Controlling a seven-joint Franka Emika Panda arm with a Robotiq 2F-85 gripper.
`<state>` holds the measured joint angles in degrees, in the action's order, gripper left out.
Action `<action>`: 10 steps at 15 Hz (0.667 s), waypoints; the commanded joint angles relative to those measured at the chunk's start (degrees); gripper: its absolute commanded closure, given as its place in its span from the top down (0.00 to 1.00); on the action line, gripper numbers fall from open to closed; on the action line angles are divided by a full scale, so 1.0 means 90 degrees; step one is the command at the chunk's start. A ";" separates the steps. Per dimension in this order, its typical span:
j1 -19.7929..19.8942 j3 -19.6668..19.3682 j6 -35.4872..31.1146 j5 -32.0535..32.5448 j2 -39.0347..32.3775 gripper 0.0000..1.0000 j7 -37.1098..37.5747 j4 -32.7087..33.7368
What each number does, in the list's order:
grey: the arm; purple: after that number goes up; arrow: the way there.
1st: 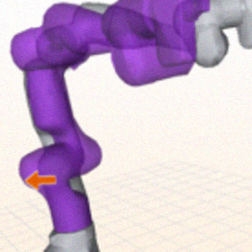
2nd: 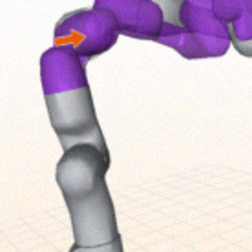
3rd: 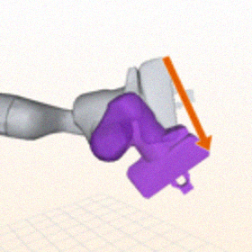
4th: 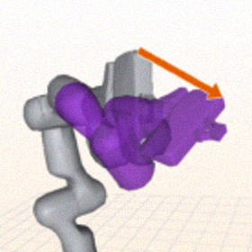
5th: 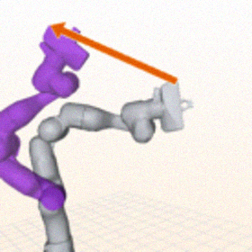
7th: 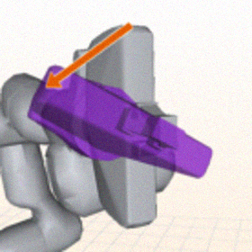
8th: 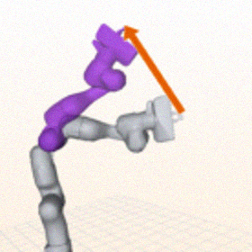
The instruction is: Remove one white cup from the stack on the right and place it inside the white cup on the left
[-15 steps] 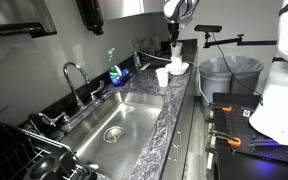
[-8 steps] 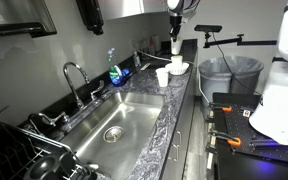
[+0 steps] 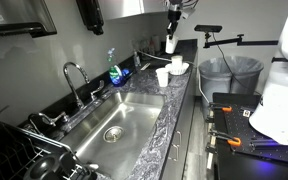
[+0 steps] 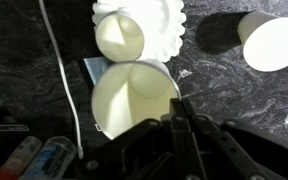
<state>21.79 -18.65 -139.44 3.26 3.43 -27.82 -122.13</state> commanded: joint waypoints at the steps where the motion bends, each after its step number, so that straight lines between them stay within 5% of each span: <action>1: -0.0281 -0.0042 0.0090 -0.0359 0.0483 0.01 -0.0544 -0.0377; 10: -0.0743 0.0005 0.0781 -0.0318 0.0810 0.01 -0.0764 -0.0584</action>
<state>16.26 -18.55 -134.99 0.75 8.33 -32.67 -126.02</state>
